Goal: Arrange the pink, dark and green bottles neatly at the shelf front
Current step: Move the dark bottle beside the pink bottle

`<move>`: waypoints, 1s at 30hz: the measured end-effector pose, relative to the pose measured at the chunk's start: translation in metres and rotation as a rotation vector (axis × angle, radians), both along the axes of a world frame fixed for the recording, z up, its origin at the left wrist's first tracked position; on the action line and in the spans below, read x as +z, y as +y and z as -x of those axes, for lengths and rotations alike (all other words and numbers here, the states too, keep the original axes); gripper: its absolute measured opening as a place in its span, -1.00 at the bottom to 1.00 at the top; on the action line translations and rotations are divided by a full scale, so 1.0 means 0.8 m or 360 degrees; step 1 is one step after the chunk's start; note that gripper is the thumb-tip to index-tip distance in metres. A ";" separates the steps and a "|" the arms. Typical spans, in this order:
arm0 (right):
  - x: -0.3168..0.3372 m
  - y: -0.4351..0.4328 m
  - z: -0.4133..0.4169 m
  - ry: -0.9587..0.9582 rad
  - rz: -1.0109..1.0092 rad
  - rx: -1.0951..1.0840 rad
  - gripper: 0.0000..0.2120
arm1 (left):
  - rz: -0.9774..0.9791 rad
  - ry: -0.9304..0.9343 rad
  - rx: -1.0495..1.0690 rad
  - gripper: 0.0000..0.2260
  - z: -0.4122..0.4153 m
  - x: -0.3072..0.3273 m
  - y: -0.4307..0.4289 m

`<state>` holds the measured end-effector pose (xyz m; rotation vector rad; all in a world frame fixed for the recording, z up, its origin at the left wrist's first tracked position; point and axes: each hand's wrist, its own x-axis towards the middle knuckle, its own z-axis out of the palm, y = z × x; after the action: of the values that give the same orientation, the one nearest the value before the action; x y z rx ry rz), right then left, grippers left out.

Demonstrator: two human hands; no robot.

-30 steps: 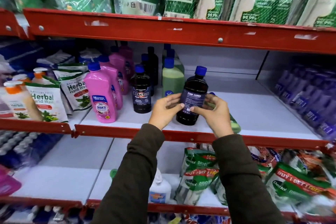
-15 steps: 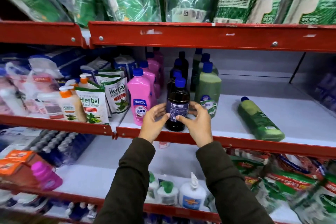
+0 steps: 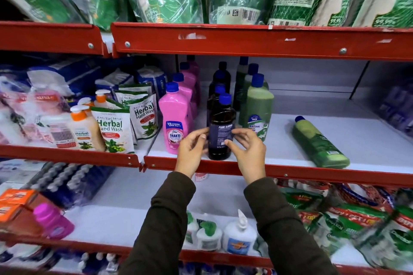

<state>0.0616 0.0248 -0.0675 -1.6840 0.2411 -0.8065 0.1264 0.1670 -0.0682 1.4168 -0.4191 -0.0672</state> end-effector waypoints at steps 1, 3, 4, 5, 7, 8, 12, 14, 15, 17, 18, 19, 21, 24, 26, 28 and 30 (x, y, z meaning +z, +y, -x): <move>-0.003 -0.002 0.000 0.0006 0.0043 -0.0005 -0.74 | 0.0001 0.0000 0.0024 -0.82 0.001 0.001 -0.002; -0.007 -0.004 0.001 0.0043 0.0113 0.0018 -0.73 | -0.0018 0.0007 0.0051 -0.86 0.002 0.001 -0.006; -0.009 -0.004 0.002 0.0072 0.0122 0.0075 -0.67 | -0.0045 -0.0001 0.0049 -0.86 0.003 0.000 -0.008; -0.011 -0.005 0.003 0.0099 0.0120 0.0154 -0.58 | -0.0084 -0.0020 0.0041 -0.82 0.004 0.001 -0.009; -0.013 -0.007 0.002 0.0134 0.0120 0.0286 -0.43 | -0.0173 -0.0083 0.0026 -0.69 0.003 0.000 -0.011; -0.013 -0.008 0.001 0.0141 0.0142 0.0308 -0.40 | -0.0198 -0.0120 0.0025 -0.63 0.003 0.000 -0.011; -0.008 -0.016 -0.004 0.0185 0.0309 0.0258 -0.44 | -0.0172 -0.0161 -0.0032 -0.54 0.004 0.002 -0.008; -0.006 -0.022 -0.005 0.0201 0.0336 0.0264 -0.48 | -0.0149 -0.0179 -0.0094 -0.61 0.002 0.001 -0.007; -0.005 -0.026 -0.005 0.0205 0.0336 0.0272 -0.51 | -0.0149 -0.0201 -0.0094 -0.63 0.002 0.000 -0.007; -0.004 -0.035 -0.004 0.0211 0.0288 0.0318 -0.56 | -0.0193 -0.0242 0.0000 -0.69 0.001 -0.001 -0.008; -0.002 -0.038 -0.004 0.0215 0.0246 0.0350 -0.58 | -0.0217 -0.0255 0.0068 -0.71 0.001 -0.003 -0.009; -0.001 -0.041 -0.003 0.0222 0.0200 0.0377 -0.61 | -0.0229 -0.0266 0.0127 -0.72 0.001 -0.004 -0.011; 0.000 -0.043 -0.005 0.0241 0.0133 0.0404 -0.64 | -0.0250 -0.0285 0.0209 -0.74 -0.001 -0.007 -0.015; -0.001 -0.041 -0.009 0.0264 0.0101 0.0401 -0.65 | -0.0267 -0.0282 0.0273 -0.75 -0.002 -0.009 -0.020; 0.000 -0.039 -0.011 0.0276 0.0118 0.0393 -0.66 | -0.0264 -0.0285 0.0313 -0.76 -0.001 -0.011 -0.022; 0.000 -0.040 -0.011 0.0283 0.0154 0.0404 -0.67 | -0.0261 -0.0277 0.0340 -0.77 0.000 -0.011 -0.023; 0.000 -0.038 -0.010 0.0271 0.0206 0.0405 -0.66 | -0.0243 -0.0262 0.0379 -0.79 0.003 -0.008 -0.023</move>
<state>0.0697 -0.0060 -0.0674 -1.8631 0.0897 -0.4984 0.1239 0.1487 -0.0744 1.6202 -0.3837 0.2164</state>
